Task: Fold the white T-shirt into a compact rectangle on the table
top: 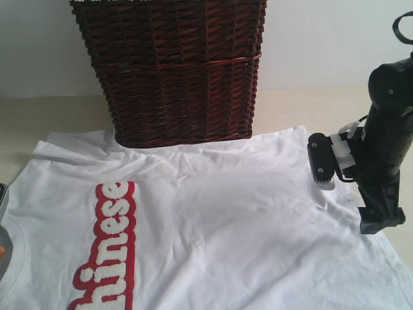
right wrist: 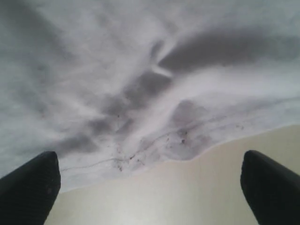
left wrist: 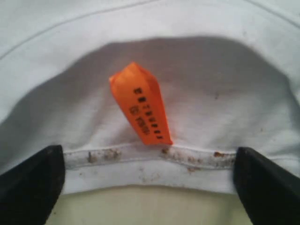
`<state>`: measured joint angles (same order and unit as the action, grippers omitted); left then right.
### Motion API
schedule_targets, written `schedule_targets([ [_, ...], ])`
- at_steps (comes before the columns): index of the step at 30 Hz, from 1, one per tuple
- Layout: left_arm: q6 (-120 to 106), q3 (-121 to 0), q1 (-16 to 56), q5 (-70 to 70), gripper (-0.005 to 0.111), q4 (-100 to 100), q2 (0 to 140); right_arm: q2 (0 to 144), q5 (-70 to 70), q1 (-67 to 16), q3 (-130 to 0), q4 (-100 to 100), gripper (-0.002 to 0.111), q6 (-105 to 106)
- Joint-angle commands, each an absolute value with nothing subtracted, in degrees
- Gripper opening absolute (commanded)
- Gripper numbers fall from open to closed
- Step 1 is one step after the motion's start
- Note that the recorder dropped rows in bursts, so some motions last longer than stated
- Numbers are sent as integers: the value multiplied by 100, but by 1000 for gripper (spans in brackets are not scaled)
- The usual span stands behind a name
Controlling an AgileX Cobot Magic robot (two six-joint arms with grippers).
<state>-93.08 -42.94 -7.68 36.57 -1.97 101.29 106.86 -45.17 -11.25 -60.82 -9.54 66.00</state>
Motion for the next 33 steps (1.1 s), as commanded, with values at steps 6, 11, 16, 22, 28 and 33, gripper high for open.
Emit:
schedule_targets([
  [6, -9414, -4267, -805, 3108, 93, 121, 10269, 11235, -3824, -1116, -6086, -1297, 105, 7045],
  [11, -9414, -4267, -805, 3108, 93, 121, 10269, 11246, -4832, -1070, -6748, -908, 105, 6992],
  [16, -9414, -4267, -805, 3108, 93, 121, 10269, 11257, -5651, -1023, -7306, -591, 105, 7088],
  [22, -9414, -4267, -805, 3108, 93, 121, 10269, 11550, -5705, -755, -7350, -600, 105, 7209],
  [28, -9414, -4267, -805, 3108, 93, 121, 10269, 11769, -5262, -686, -7350, -491, 105, 7545],
  [33, -9414, -4267, -805, 3108, 93, 121, 10269, 11809, -5104, -700, -7350, -410, 105, 7808],
])
